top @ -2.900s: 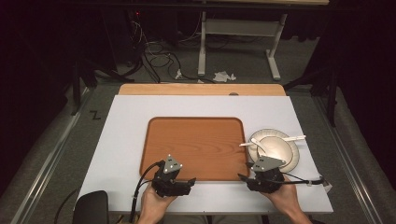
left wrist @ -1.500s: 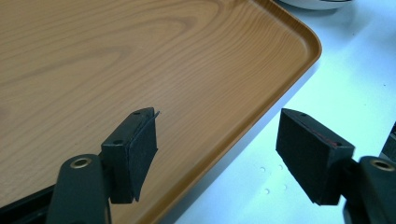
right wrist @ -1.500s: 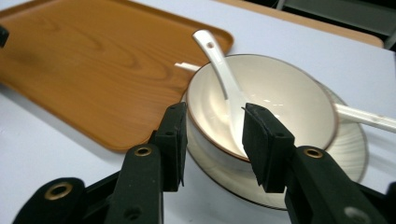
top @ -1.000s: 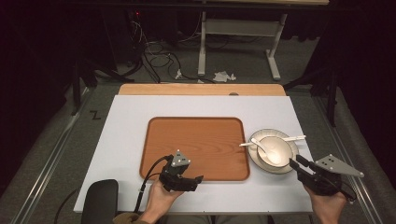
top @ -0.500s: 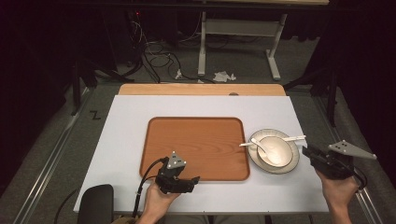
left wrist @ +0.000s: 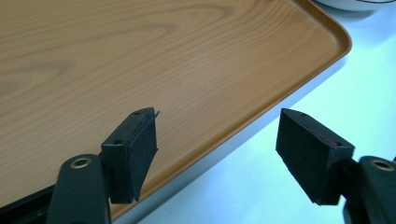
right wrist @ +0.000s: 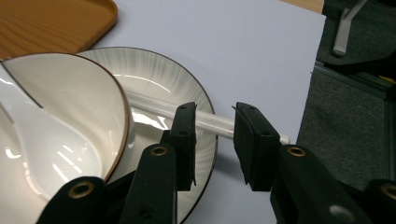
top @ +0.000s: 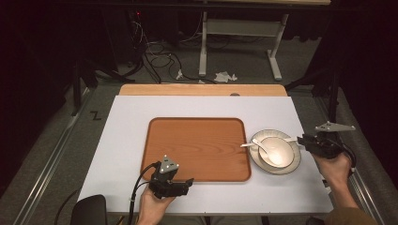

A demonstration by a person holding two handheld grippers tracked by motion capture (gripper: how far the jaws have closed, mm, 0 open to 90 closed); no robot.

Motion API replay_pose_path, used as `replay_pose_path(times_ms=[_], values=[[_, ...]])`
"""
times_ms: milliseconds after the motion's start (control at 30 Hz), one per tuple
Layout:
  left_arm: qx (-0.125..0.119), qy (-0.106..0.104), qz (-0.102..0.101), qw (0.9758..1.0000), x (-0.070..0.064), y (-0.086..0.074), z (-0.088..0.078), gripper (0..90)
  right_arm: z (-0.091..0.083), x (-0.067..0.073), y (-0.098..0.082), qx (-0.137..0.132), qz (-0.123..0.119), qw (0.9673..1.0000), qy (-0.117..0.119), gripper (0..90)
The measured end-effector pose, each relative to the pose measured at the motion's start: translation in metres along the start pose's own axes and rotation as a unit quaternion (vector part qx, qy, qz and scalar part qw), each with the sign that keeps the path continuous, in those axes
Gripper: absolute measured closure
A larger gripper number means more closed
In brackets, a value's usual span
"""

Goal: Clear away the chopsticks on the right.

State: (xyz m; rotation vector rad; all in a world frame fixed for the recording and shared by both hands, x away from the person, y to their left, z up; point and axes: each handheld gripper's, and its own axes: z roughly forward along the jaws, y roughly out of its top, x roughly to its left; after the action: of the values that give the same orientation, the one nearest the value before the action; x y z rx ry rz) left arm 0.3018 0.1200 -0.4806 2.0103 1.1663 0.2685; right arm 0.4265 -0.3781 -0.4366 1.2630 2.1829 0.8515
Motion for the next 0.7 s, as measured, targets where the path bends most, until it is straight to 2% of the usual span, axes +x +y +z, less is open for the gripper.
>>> replay_pose_path(times_ms=[100,133,233,433,533,700], values=[[0.001,0.007,-0.006,1.0,0.001,-0.003,-0.003,29.1,0.009,-0.002,0.008,0.012,-0.022,0.9996,0.009,72.1],[0.001,0.007,-0.006,1.0,0.001,-0.003,-0.003,29.1,0.009,-0.002,0.008,0.012,-0.022,0.9996,0.009,72.1],[0.0,0.016,-0.016,0.9997,0.002,-0.008,-0.006,29.1,0.021,-0.007,0.014,0.039,-0.046,0.9979,0.023,72.0],[0.001,0.027,-0.027,0.9993,0.003,-0.013,-0.01,29.2,0.034,-0.016,0.016,0.054,-0.051,0.9965,0.04,70.7],[0.002,0.029,-0.029,0.9992,0.003,-0.015,-0.01,29.2,0.036,-0.017,0.018,0.057,-0.053,0.9962,0.04,70.6],[0.002,0.036,-0.035,0.9987,0.004,-0.018,-0.013,29.2,0.044,-0.02,0.022,0.072,-0.062,0.994,0.055,70.3]])
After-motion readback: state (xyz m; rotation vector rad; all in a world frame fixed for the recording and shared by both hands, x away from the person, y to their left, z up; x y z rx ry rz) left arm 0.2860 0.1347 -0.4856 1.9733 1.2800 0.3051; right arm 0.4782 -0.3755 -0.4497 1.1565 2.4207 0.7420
